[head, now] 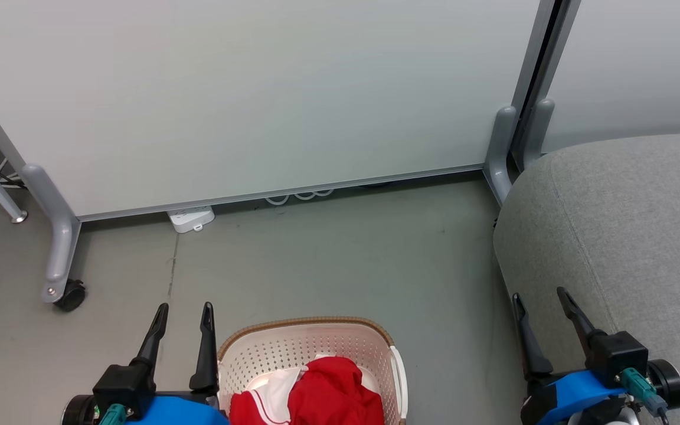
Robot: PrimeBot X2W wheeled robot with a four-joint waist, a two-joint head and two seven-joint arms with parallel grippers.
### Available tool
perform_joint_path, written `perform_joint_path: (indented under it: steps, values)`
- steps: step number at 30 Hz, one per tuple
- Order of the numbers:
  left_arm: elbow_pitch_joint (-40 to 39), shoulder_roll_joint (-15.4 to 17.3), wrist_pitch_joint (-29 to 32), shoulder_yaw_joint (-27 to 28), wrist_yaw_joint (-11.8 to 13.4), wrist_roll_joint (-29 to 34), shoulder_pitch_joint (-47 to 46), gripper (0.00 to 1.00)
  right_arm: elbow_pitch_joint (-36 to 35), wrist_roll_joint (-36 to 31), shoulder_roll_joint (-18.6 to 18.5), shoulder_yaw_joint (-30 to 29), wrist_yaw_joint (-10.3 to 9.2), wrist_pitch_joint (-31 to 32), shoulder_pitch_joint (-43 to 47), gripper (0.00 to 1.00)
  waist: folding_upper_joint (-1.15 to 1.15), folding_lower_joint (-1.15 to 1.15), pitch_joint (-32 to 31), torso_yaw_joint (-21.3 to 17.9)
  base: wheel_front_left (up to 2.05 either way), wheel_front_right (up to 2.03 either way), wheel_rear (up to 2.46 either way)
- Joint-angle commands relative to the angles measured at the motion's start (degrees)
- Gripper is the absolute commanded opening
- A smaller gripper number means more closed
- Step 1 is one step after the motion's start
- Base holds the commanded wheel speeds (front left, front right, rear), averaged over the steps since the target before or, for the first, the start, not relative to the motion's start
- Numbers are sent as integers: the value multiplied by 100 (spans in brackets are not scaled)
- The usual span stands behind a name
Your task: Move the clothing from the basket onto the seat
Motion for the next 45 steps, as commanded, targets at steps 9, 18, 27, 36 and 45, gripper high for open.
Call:
perform_joint_path:
  steps: [9, 18, 27, 36, 45]
  values:
    - [38, 31, -19, 8, -13, 75, -228, 100, -267, 71, -16, 215, -3, 17, -414, 100, 0, 0, 644, -201, 0, 0, 0]
    - [454, 86, -20, 81, -132, 123, -876, 100, -578, 135, -15, 451, -4, -110, -1155, 100, 0, 0, 1921, -667, 0, 0, 0]
    - [1926, 207, 75, 193, -230, -58, -2043, 100, -818, 442, -11, 664, -4, -304, -1771, 100, 0, 0, 3303, -1247, 0, 0, 0]
    - [3272, 454, 300, 188, -303, -94, -2926, 100, -950, 674, -9, 888, -4, -451, -2213, 100, 0, 0, 4212, -1641, 0, 0, 0]
    - [4206, 623, 552, 178, -321, -166, -3376, 100, -833, 927, -11, 1067, -4, -526, -2332, 100, 0, 0, 4706, -1918, 0, 0, 0]
